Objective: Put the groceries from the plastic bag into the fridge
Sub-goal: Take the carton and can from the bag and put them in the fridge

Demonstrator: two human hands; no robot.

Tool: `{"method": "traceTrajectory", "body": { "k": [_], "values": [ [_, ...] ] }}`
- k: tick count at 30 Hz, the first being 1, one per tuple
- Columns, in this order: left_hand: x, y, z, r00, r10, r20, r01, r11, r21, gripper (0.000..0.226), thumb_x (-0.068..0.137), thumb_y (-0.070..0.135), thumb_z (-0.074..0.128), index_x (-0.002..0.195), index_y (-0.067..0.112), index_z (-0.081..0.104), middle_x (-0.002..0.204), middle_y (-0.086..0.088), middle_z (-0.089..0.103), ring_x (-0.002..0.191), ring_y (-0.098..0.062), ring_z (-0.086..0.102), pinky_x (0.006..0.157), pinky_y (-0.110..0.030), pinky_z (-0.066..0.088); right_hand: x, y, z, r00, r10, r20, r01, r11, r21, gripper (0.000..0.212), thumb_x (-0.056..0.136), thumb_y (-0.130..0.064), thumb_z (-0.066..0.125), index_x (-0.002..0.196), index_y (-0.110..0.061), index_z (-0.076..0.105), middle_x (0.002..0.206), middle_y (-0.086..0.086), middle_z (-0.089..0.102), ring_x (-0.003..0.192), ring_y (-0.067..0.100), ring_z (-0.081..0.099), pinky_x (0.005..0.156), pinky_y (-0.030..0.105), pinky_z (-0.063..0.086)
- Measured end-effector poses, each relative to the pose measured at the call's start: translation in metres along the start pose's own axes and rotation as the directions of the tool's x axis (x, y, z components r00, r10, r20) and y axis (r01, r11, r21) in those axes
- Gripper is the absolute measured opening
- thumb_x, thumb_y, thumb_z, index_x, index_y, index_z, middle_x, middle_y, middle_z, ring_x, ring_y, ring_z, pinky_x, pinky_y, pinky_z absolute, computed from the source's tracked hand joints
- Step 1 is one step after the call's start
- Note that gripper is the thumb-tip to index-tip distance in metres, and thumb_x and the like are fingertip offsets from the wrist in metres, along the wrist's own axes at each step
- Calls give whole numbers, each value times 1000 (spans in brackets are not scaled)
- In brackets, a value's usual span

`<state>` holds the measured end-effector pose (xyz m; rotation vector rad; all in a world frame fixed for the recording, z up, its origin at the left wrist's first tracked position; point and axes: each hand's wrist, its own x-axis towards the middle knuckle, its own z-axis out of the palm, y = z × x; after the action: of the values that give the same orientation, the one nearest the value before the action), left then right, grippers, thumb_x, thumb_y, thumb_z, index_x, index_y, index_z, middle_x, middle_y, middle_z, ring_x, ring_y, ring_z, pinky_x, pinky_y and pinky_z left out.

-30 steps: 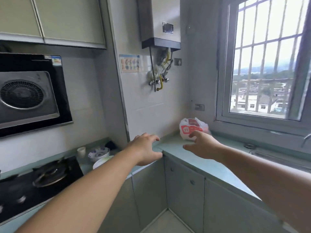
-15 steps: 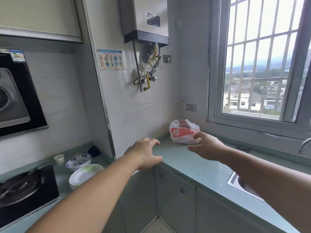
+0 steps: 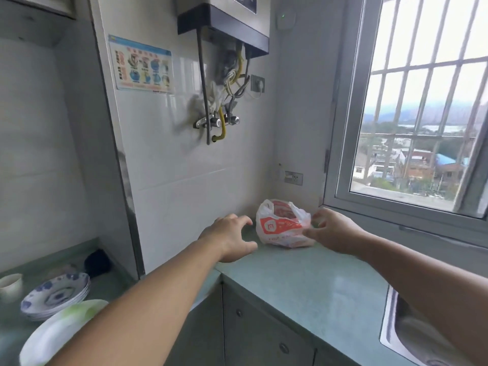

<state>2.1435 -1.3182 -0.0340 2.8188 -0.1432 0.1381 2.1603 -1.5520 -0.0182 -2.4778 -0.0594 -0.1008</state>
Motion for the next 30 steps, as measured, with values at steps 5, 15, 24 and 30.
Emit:
{"method": "traceTrajectory", "body": {
  "k": [5,15,24,30],
  "values": [
    [72,-24,10,999,12,33,-11,1000,-18,60,84,50,58,139,35,41,145,2,40,130,-19,41,102,-41,42,68,0,18,999,33,-14,-34,999,-22,50,83,-36,68,127,-22,52,119,4,62,91,20,58,62,25,42],
    [225,-28,63,994,14,110,-18,999,37,58,83,50,58,137,34,43,142,2,42,125,-20,46,99,-38,44,219,64,50,998,40,50,-36,996,-79,56,84,-41,64,133,-22,47,124,4,58,91,19,52,74,26,40],
    [362,-7,105,987,-40,154,37,999,22,57,84,52,60,136,35,45,142,2,42,126,-19,47,102,-37,42,358,115,69,985,-16,170,34,994,-106,59,86,-39,61,140,-23,41,136,5,50,88,19,52,72,26,42],
    [421,-14,142,972,-44,229,40,999,23,58,85,43,60,140,33,44,145,1,40,127,-21,45,102,-34,41,410,134,109,970,-28,242,48,996,-77,59,87,-41,63,139,-20,43,125,4,56,99,19,55,83,28,49]
  ]
}}
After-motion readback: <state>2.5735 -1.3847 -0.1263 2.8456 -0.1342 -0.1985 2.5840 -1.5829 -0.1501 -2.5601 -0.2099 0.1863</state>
